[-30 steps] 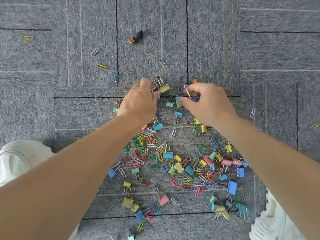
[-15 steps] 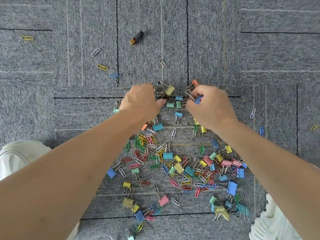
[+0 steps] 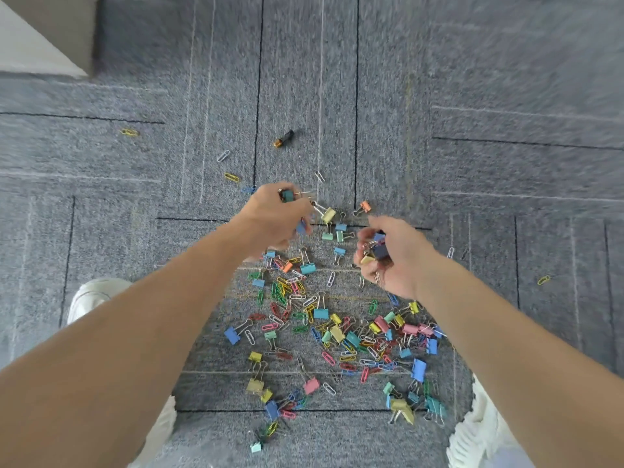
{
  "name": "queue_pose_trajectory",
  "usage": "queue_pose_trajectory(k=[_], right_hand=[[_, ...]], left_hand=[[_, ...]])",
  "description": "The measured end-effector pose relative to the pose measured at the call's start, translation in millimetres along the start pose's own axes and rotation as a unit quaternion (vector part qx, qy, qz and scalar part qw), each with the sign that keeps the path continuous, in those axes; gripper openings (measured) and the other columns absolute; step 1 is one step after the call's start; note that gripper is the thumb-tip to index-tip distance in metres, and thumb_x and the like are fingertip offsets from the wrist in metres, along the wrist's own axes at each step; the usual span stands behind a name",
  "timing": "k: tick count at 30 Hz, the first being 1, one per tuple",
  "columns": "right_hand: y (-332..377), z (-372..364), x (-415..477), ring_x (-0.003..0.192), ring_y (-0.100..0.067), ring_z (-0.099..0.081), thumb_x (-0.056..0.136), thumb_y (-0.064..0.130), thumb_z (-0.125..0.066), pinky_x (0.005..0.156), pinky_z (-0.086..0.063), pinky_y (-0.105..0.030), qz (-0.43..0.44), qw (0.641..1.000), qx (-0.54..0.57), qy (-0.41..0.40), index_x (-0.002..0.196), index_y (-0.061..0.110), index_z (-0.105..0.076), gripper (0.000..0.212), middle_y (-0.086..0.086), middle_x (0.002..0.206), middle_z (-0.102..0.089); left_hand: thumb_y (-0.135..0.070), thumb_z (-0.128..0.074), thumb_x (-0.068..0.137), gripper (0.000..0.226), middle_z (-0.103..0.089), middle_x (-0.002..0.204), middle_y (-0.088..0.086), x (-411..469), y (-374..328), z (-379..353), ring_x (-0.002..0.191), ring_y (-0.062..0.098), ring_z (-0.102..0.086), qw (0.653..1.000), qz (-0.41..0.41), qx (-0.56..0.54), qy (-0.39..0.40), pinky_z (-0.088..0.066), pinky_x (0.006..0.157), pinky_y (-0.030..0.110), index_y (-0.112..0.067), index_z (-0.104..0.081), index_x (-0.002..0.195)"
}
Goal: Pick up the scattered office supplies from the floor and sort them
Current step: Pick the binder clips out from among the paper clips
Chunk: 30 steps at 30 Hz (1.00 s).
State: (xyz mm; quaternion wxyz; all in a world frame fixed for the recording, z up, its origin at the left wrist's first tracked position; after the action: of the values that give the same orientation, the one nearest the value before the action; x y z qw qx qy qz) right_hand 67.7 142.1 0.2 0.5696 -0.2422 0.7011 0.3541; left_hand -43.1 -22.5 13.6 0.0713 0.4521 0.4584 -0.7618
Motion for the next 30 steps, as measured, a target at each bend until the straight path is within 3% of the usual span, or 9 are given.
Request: queue_pose_trajectory(k=[5, 8, 12, 15, 17, 19, 22, 26, 30], right_hand=[[12, -28, -88, 0.065, -0.016, -0.046, 0.096, 0.019, -0.047, 0.047, -0.035, -0.022, -0.007, 0.992, 0.12, 0.037, 0.082, 0.009, -0.049, 0.017, -0.009, 0.08, -0.047], [20, -52, -158, 0.064, -0.018, -0.048, 0.098, 0.019, -0.044, 0.047, -0.041, -0.024, 0.024, 0.983, 0.163, 0.075, 0.082, 0.008, -0.048, 0.019, -0.01, 0.08, -0.049], [20, -85, -260, 0.067, -0.022, -0.052, 0.101, 0.028, -0.042, 0.053, -0.05, -0.03, 0.062, 0.964, 0.209, 0.149, 0.087, 0.006, -0.051, 0.027, -0.015, 0.087, -0.055], [7, -105, -332, 0.069, -0.026, -0.055, 0.103, 0.036, -0.035, 0.055, -0.053, -0.032, 0.083, 0.936, 0.262, 0.222, 0.096, 0.006, -0.051, 0.035, -0.021, 0.094, -0.057], [-9, -116, -376, 0.07, -0.026, -0.055, 0.103, 0.038, -0.034, 0.057, -0.053, -0.033, 0.079, 0.923, 0.277, 0.256, 0.1, 0.006, -0.051, 0.036, -0.024, 0.092, -0.059], [-27, -128, -419, 0.065, -0.025, -0.054, 0.102, 0.039, -0.034, 0.047, -0.051, -0.03, 0.082, 0.921, 0.253, 0.286, 0.101, 0.008, -0.053, 0.037, -0.022, 0.08, -0.061], [-52, -148, -474, 0.054, -0.019, -0.05, 0.102, 0.041, -0.036, 0.033, -0.036, -0.017, 0.103, 0.934, 0.194, 0.282, 0.085, 0.011, -0.054, 0.039, -0.01, 0.063, -0.054], [-78, -189, -544, 0.043, -0.012, -0.041, 0.102, 0.039, -0.041, 0.028, -0.023, -0.015, 0.166, 0.941, 0.063, 0.289, 0.079, 0.015, -0.047, 0.033, -0.005, 0.06, -0.042], [-99, -251, -612, 0.039, -0.009, -0.036, 0.102, 0.031, -0.04, 0.027, -0.019, -0.016, 0.23, 0.914, -0.07, 0.327, 0.066, 0.017, -0.039, 0.038, 0.0, 0.056, -0.033]], left_hand=[[-0.022, -0.057, 0.099, 0.014, -0.063, 0.056, 0.0, -92, -40, 37, 0.037, 0.006, -0.043, 0.994, 0.039, -0.105, -0.013, -0.031, 0.031, 0.017, -0.009, -0.058, 0.096], [-0.026, -0.063, 0.096, 0.018, -0.065, 0.065, 0.004, -159, -67, 67, 0.043, 0.008, -0.047, 0.975, 0.055, -0.215, -0.019, -0.036, 0.034, 0.018, -0.009, -0.061, 0.098], [-0.023, -0.064, 0.094, 0.012, -0.061, 0.073, 0.006, -260, -109, 103, 0.051, 0.01, -0.057, 0.925, 0.013, -0.381, -0.011, -0.05, 0.041, 0.019, -0.011, -0.062, 0.094], [-0.015, -0.056, 0.098, 0.018, -0.063, 0.066, 0.007, -344, -135, 119, 0.057, 0.013, -0.065, 0.861, -0.05, -0.507, -0.011, -0.057, 0.049, 0.023, -0.008, -0.062, 0.083], [-0.015, -0.053, 0.099, 0.031, -0.063, 0.068, 0.009, -399, -141, 125, 0.064, 0.016, -0.064, 0.817, -0.074, -0.571, -0.006, -0.057, 0.048, 0.022, -0.004, -0.064, 0.072], [-0.018, -0.054, 0.097, 0.034, -0.063, 0.07, 0.008, -449, -142, 129, 0.061, 0.016, -0.064, 0.795, -0.094, -0.599, 0.01, -0.053, 0.042, 0.018, -0.007, -0.066, 0.067], [-0.024, -0.067, 0.084, 0.014, -0.061, 0.073, 0.003, -518, -135, 140, 0.048, 0.01, -0.06, 0.809, -0.133, -0.573, 0.014, -0.038, 0.03, 0.012, -0.015, -0.064, 0.075], [-0.04, -0.065, 0.089, 0.031, -0.046, 0.066, -0.005, -603, -130, 171, 0.035, 0.001, -0.031, 0.858, -0.184, -0.475, -0.063, -0.013, 0.031, 0.011, -0.02, -0.051, 0.071], [-0.046, -0.052, 0.098, 0.041, -0.036, 0.06, -0.004, -681, -135, 226, 0.037, 0.006, -0.022, 0.874, -0.219, -0.399, -0.169, -0.009, 0.036, 0.016, -0.022, -0.041, 0.067]])
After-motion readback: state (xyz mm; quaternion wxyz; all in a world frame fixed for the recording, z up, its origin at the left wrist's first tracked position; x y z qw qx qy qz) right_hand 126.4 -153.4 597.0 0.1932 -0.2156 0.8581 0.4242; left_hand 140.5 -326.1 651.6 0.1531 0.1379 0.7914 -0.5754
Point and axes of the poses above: each hand's wrist, its own x-axis towards the middle knuckle, its own z-axis out of the back of the hand, y = z × x, the point moved 4 cm from there along x, towards the middle knuckle
